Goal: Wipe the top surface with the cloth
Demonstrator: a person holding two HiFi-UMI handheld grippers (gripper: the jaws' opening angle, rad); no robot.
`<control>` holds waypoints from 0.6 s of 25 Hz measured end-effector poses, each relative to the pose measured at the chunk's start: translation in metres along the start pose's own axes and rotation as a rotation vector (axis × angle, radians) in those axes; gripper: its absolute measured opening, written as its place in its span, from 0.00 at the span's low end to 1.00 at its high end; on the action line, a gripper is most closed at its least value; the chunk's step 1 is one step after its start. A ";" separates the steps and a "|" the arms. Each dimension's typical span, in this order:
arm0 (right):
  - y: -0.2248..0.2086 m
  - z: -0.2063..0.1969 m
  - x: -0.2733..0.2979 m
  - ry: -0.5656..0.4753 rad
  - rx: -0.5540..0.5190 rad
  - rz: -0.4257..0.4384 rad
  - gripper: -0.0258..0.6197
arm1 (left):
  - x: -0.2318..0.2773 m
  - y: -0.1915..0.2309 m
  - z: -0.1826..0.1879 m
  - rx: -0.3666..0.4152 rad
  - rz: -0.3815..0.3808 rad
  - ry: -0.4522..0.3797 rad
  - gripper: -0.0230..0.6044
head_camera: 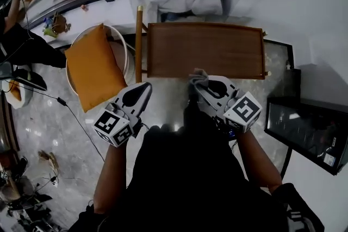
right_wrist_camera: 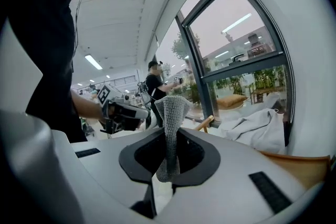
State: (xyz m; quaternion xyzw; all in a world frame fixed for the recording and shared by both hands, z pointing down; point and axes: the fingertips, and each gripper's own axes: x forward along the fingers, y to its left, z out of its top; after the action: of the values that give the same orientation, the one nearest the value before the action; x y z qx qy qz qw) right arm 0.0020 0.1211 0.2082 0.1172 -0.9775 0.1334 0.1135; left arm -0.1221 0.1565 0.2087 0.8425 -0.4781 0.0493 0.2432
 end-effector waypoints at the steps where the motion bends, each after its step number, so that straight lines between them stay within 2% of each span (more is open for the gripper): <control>1: -0.009 0.000 0.002 0.000 0.006 0.012 0.10 | 0.005 0.003 0.004 0.010 0.015 0.007 0.05; 7: -0.042 -0.006 0.010 0.016 0.065 0.066 0.10 | 0.024 0.016 0.018 0.004 0.095 0.048 0.05; 11: -0.055 -0.009 0.027 0.024 0.031 0.104 0.10 | 0.032 0.029 0.022 -0.004 0.122 0.069 0.05; 15: -0.076 -0.006 0.050 0.055 0.039 0.097 0.10 | 0.038 0.054 0.026 0.004 0.140 0.078 0.05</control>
State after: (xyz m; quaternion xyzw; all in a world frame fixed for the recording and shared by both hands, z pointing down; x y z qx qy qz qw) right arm -0.0244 0.0419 0.2440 0.0681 -0.9757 0.1611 0.1316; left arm -0.1504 0.0923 0.2177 0.8048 -0.5260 0.1000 0.2561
